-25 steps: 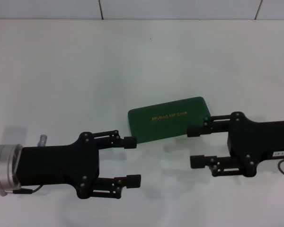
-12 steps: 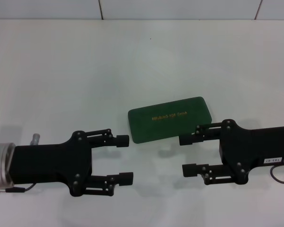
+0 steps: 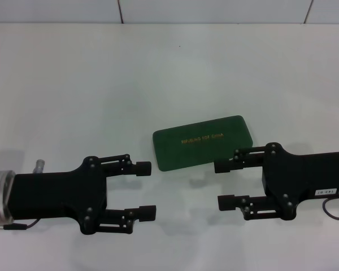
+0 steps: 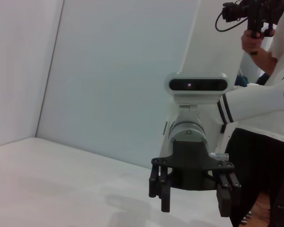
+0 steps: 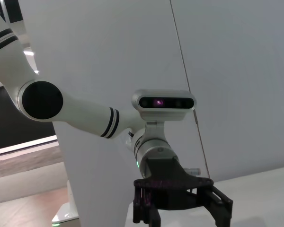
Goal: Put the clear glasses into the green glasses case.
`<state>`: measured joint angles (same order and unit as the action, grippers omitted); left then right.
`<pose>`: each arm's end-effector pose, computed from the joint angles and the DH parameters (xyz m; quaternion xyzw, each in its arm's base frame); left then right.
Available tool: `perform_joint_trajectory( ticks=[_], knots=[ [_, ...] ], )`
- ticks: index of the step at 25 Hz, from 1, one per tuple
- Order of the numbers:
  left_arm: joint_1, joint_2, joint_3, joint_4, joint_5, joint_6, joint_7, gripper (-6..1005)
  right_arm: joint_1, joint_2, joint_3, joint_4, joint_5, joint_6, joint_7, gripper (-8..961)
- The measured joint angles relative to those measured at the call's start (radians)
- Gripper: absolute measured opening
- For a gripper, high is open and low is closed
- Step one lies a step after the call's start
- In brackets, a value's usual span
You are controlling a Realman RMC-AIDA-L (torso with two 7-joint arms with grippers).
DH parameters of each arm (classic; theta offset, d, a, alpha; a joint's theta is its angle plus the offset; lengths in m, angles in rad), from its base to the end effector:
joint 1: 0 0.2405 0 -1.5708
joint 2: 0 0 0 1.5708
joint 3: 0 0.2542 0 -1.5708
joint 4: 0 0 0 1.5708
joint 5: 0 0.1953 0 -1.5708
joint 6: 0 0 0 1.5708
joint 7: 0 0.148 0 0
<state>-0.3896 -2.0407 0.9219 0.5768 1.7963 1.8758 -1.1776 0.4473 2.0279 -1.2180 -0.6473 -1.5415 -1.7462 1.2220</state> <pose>-0.2479 0.2397 -0.0073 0.9356 0.1288 0.3286 0.0140 0.2084 0.2657 -0.0201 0.9417 -0.0758 -0.3264 0.0292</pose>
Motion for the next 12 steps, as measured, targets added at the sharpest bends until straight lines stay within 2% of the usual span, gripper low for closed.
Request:
perform_joint_trajectory(
  ticks=[12],
  knots=[
    [0.0,0.001,0.0,0.002,-0.001,0.0,-0.001,802,-0.013,0.0,0.001,0.0,0.0,0.001,-0.013,606]
  ],
)
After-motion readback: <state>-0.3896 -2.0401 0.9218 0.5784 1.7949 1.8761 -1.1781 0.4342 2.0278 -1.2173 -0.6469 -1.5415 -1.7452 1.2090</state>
